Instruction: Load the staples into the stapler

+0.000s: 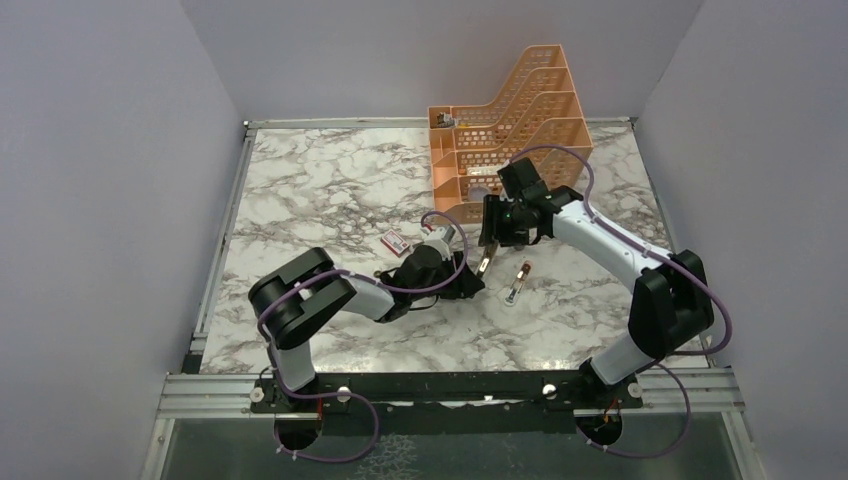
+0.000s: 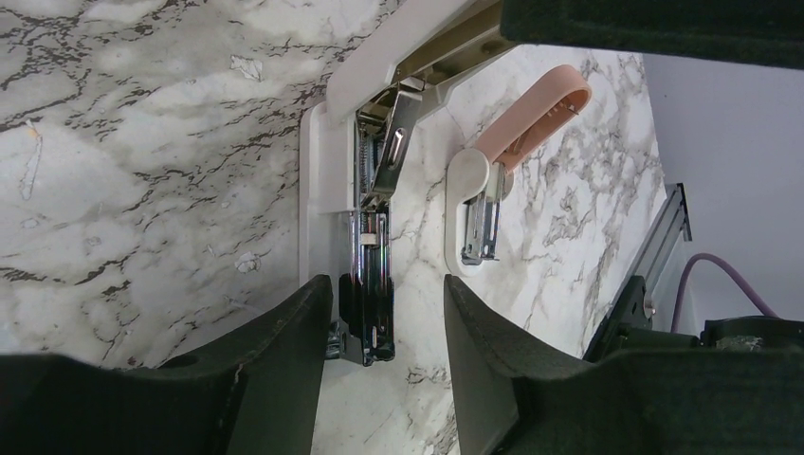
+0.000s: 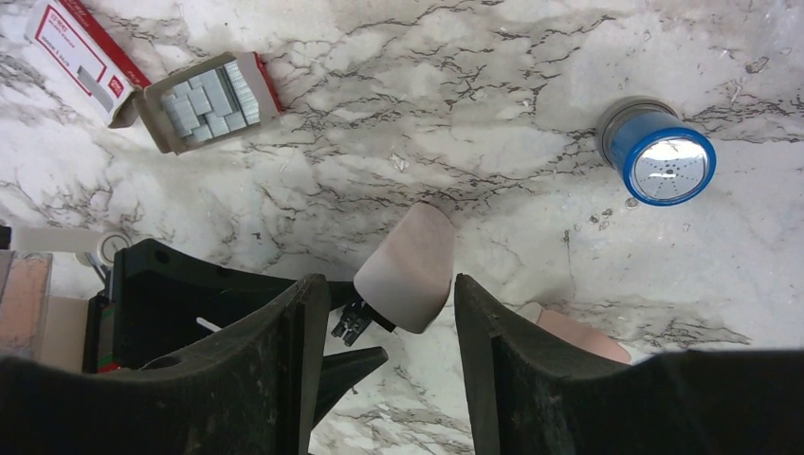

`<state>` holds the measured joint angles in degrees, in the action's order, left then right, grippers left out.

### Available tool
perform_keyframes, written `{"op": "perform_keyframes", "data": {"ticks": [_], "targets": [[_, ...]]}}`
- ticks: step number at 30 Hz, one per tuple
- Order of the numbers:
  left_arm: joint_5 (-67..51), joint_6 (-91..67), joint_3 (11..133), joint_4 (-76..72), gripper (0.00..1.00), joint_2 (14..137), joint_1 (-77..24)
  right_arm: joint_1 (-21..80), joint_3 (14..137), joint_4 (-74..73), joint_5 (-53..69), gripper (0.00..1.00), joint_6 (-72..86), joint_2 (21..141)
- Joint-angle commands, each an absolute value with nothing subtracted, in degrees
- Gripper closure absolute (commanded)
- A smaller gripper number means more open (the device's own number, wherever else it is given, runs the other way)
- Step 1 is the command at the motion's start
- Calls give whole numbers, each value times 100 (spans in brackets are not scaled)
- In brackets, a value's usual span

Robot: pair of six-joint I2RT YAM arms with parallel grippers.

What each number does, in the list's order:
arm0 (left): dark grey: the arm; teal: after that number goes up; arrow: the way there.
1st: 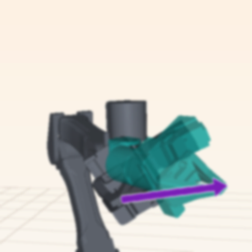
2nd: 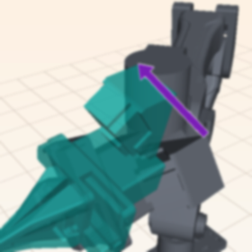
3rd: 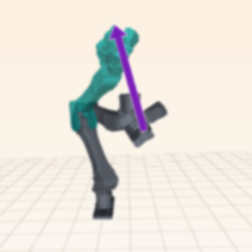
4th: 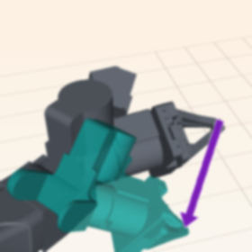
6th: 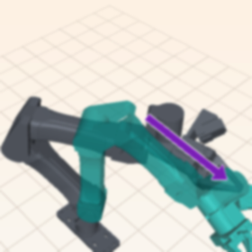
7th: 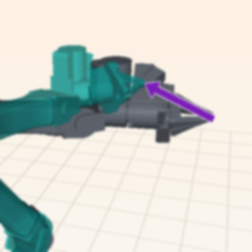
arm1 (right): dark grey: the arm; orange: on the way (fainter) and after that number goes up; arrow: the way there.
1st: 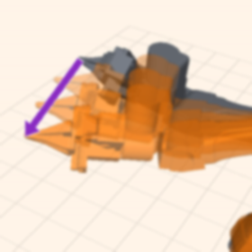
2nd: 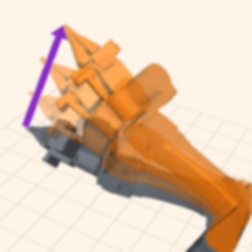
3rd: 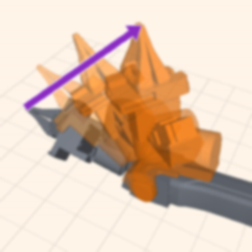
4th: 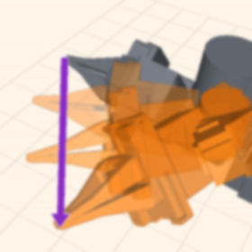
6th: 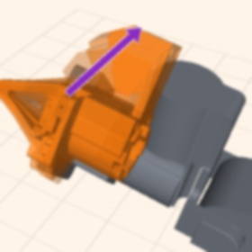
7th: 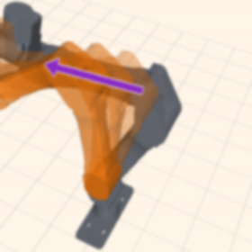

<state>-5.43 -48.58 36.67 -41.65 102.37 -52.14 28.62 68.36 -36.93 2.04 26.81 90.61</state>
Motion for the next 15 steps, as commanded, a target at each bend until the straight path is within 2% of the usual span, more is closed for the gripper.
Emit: {"op": "perform_keyframes", "data": {"ticks": [1, 7, 15], "targets": [[-519, -4723, 3629, -3858, 50, 9967, -5212, 2893, 7061, -3568, 354, 43, 2653, 8759], [-173, -4457, 3661, -3404, 47, 9359, -5213, 2889, 7220, -3633, 24, 44, 2513, 8431], [1788, -3700, 4325, -1319, 45, 7965, -5212, 2931, 7707, -3702, -454, 47, 2162, 8439]]}}
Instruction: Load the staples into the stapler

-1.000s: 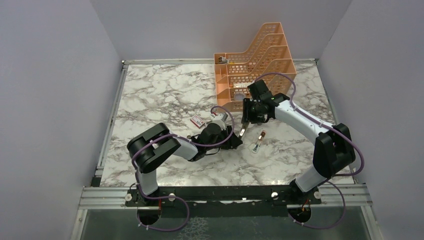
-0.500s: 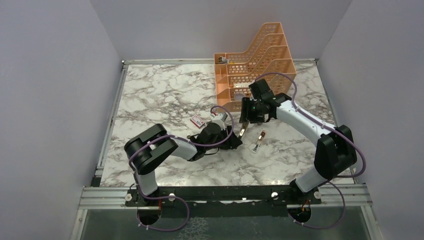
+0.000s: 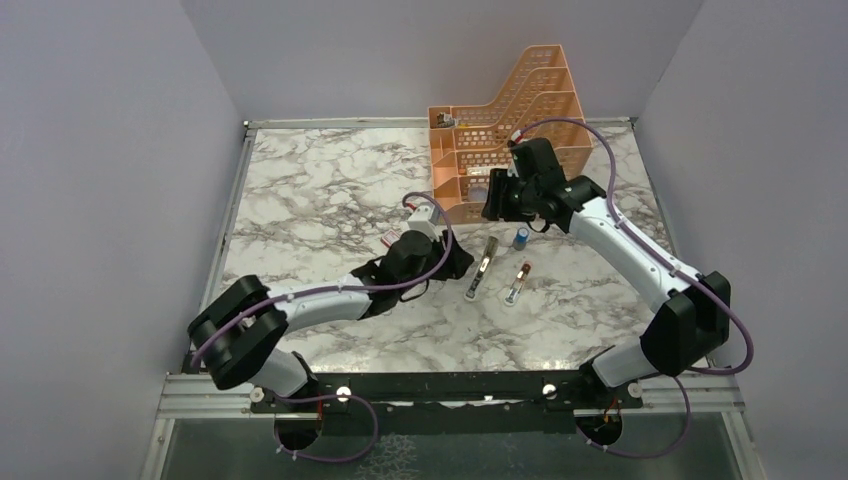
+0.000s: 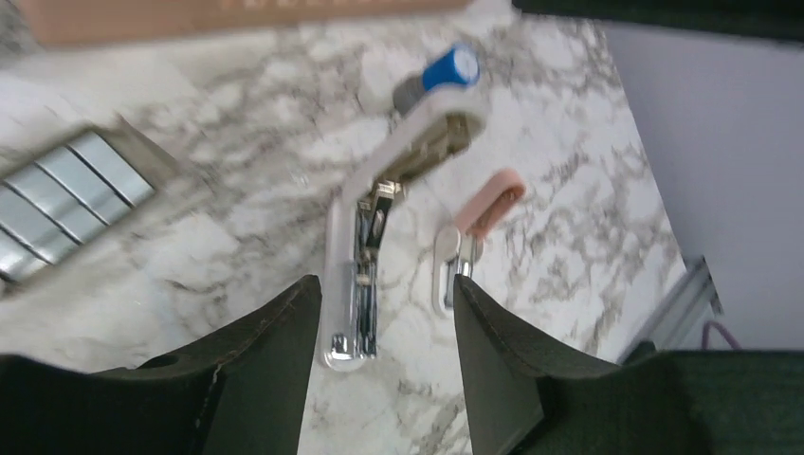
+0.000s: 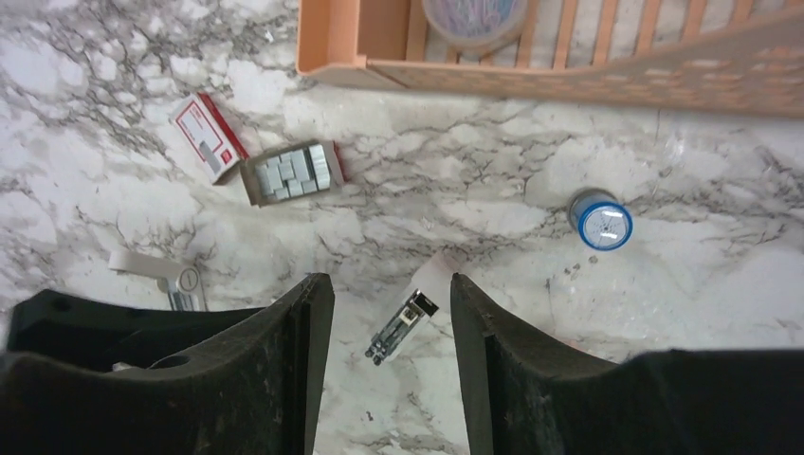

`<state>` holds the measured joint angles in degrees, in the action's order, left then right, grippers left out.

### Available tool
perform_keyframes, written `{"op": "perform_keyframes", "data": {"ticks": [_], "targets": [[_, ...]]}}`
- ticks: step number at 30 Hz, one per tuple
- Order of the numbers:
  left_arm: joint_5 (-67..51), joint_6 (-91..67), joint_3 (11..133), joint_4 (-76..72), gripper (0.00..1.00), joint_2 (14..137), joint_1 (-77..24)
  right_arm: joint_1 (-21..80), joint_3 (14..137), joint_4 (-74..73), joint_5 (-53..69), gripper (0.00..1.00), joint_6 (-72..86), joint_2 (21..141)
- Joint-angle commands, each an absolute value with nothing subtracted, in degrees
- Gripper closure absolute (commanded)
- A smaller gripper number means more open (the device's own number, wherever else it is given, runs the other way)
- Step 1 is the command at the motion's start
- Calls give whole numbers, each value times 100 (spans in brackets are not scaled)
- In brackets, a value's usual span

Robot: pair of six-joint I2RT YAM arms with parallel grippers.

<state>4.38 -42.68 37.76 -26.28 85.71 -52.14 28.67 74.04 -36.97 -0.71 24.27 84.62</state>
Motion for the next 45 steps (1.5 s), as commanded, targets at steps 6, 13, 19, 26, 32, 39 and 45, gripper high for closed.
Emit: {"op": "perform_keyframes", "data": {"ticks": [6, 13, 19, 26, 32, 39, 45], "targets": [[3102, -3101, 4825, -30, 42, 7192, -5197, 3351, 7934, -3568, -640, 47, 1944, 8686], [4519, -2563, 5251, 1409, 31, 6075, -5150, 3951, 8127, -3193, -707, 57, 1885, 9325], [5026, -2301, 5322, 2209, 23, 5072, -5145, 4299, 8288, -2852, -739, 63, 1908, 10058], [5339, -2091, 5249, 2523, 17, 4215, -5146, 4499, 8652, -2526, -859, 60, 1908, 11006], [5842, -2038, 5114, 2506, 16, 4161, -5142, 4509, 9117, -2757, -862, 68, 1951, 11661], [6190, -2073, 5000, 2474, 16, 4219, -5143, 4541, 9034, -2850, -540, 60, 2036, 11785], [6273, -2074, 4971, 2428, 15, 4113, -5142, 4703, 9074, -3004, -671, 58, 2280, 11828]]}}
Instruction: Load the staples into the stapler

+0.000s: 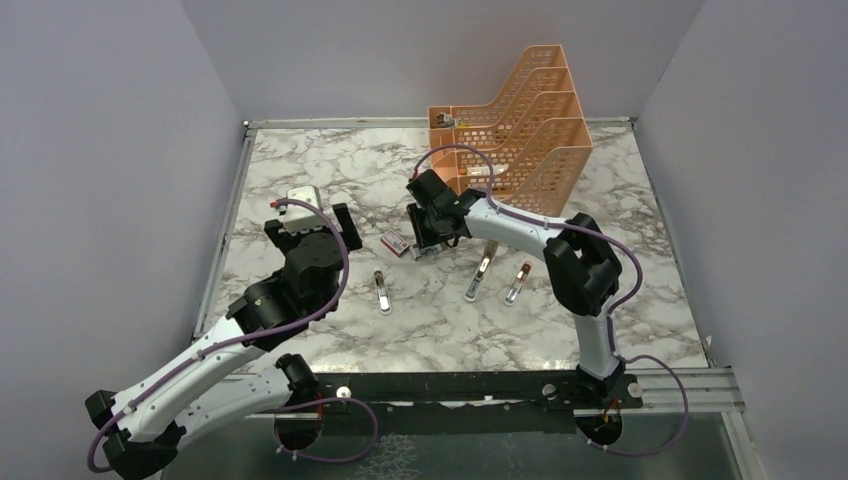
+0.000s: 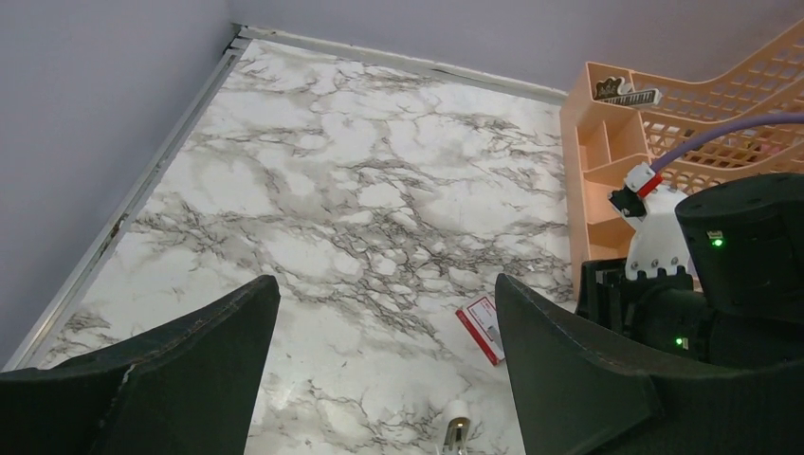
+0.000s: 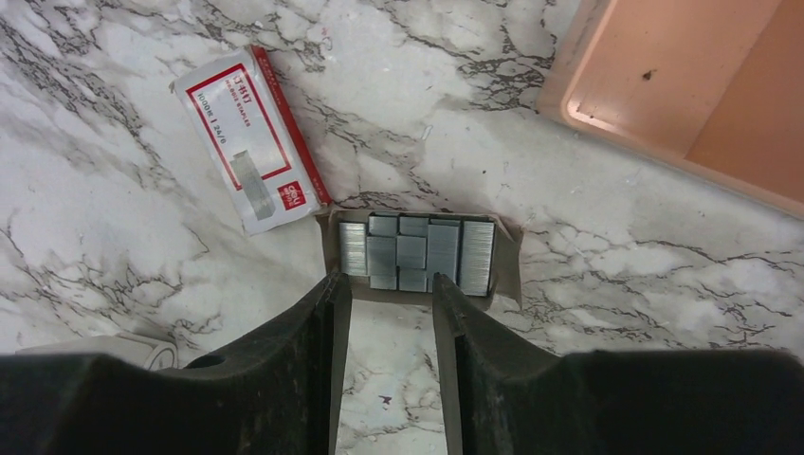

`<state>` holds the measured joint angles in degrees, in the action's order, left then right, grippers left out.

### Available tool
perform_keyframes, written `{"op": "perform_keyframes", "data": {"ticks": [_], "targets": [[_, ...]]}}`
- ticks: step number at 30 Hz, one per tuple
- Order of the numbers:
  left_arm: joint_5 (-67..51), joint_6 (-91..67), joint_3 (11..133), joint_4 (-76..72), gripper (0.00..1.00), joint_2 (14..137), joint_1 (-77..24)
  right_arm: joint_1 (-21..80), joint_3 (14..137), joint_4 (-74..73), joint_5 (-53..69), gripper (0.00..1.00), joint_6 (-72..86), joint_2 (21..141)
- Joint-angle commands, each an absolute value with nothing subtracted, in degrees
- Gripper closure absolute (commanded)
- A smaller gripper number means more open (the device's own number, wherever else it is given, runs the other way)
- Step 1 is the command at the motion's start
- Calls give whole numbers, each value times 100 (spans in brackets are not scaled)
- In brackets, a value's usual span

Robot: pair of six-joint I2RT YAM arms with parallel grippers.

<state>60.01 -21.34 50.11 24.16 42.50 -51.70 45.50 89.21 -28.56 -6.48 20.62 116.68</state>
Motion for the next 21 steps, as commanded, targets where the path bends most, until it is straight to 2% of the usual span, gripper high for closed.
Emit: {"op": "perform_keyframes", "data": {"ticks": [1, 3, 6, 21], "targets": [[6249, -2082, 4955, 2426, 15, 4086, -5144, 4721, 9089, -3036, -742, 60, 2338, 11846], [6192, -2088, 4928, 2426, 15, 4039, -5142, 4735, 9158, -3155, -856, 67, 2444, 11928], [6162, -2083, 4898, 2430, 15, 3967, -5144, 4761, 9180, -3185, -888, 71, 2510, 11977], [6125, -2151, 4816, 2426, 15, 3794, -5142, 4847, 9469, -3395, -1157, 64, 2606, 12273]]}}
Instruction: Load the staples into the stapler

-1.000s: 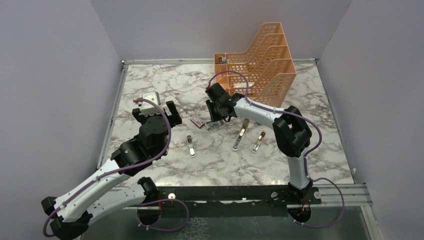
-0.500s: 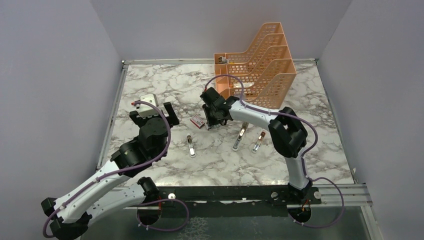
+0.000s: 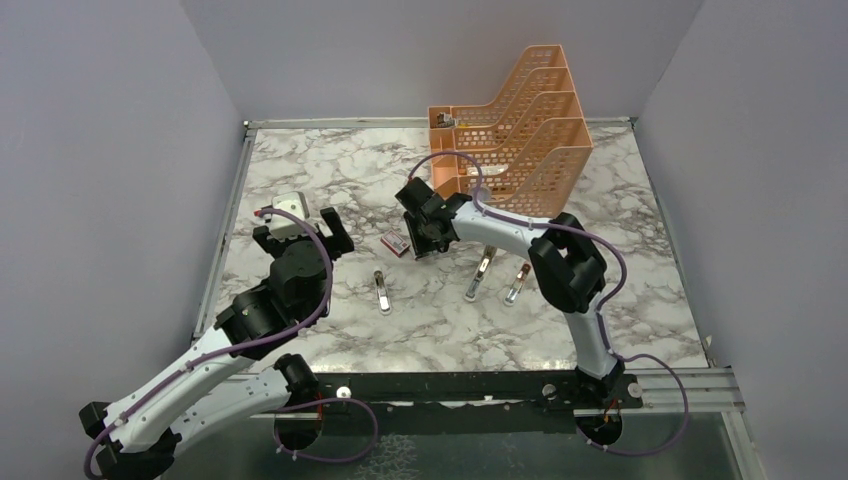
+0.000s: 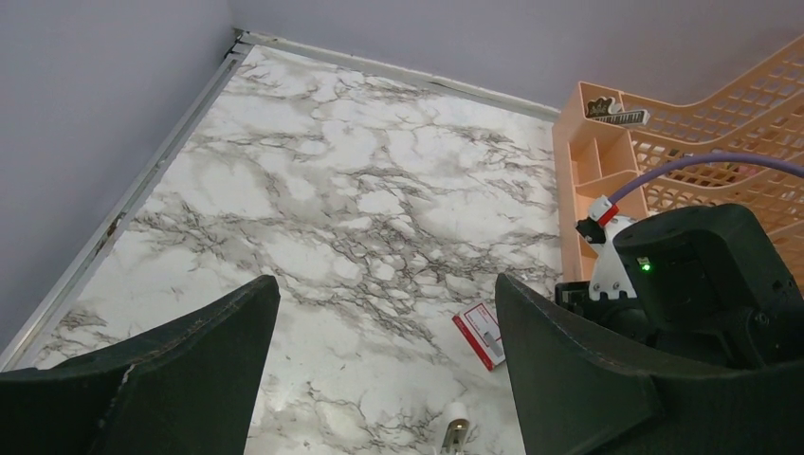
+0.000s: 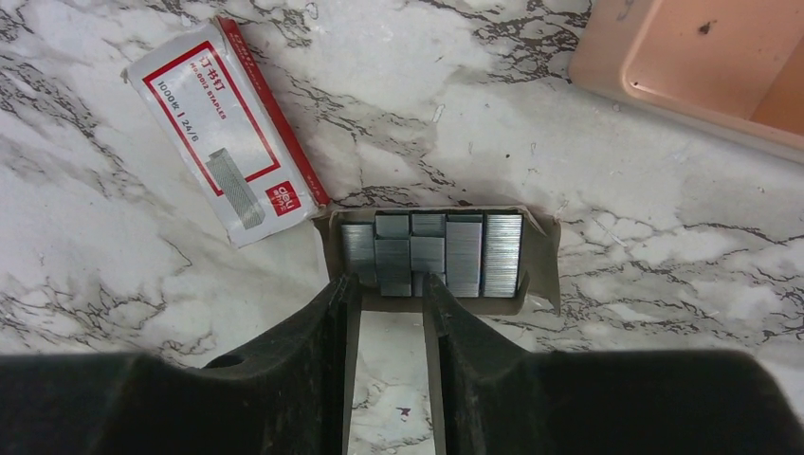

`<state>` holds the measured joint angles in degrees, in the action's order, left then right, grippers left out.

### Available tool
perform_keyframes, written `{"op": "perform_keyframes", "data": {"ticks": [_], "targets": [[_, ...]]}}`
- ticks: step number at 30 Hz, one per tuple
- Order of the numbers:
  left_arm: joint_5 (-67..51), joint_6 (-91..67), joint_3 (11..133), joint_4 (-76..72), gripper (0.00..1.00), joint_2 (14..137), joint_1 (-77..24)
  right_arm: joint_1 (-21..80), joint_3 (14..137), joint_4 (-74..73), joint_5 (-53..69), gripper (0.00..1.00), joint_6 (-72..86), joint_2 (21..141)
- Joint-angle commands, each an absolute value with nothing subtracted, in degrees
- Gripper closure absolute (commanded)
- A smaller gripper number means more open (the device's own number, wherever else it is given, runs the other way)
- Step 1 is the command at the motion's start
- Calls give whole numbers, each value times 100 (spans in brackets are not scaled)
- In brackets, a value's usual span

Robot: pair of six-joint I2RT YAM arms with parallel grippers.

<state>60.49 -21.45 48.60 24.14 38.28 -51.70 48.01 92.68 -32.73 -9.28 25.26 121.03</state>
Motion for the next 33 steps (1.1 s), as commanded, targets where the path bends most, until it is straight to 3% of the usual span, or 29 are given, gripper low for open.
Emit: {"op": "perform_keyframes", "data": {"ticks": [1, 26, 33], "targets": [[6132, -2153, 4813, 2426, 15, 3792, -5143, 4851, 9496, -3402, -1146, 64, 2610, 12296], [6311, -2171, 4781, 2426, 15, 3716, -5142, 4872, 9640, -3640, -1159, 80, 2785, 12270], [6328, -2171, 4772, 2430, 15, 3702, -5147, 4869, 9664, -3629, -1107, 80, 2824, 12302]]}}
